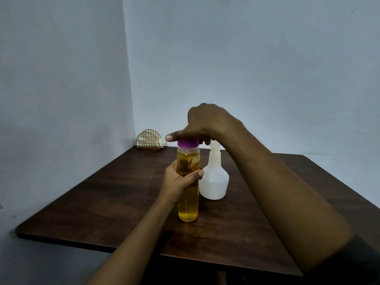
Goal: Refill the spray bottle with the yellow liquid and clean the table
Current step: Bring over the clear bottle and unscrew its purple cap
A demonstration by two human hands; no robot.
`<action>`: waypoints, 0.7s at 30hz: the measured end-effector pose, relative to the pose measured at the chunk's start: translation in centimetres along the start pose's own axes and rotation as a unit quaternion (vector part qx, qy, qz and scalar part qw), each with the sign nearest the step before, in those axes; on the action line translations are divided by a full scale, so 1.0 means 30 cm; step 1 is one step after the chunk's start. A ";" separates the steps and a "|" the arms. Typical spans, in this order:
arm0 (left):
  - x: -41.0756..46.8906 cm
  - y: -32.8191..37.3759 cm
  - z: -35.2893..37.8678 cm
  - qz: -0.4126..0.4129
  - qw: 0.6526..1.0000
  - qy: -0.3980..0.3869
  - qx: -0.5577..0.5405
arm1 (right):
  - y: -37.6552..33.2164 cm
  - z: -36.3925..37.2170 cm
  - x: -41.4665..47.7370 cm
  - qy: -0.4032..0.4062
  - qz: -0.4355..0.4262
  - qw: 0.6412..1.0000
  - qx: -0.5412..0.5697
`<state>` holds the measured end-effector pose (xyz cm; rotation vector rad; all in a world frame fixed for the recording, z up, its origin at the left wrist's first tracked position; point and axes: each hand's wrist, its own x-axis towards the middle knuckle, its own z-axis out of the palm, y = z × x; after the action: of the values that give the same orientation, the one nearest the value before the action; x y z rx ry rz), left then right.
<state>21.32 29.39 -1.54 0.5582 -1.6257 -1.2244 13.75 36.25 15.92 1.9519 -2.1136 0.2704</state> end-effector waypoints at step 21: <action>0.003 -0.005 -0.008 -0.008 1.000 -0.006 -0.002 | -0.022 0.004 0.030 -0.071 -0.028 0.997 -0.021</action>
<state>21.47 29.16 -1.65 0.5634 -1.6300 -1.2450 14.34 35.29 16.05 2.0581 -2.1266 0.0778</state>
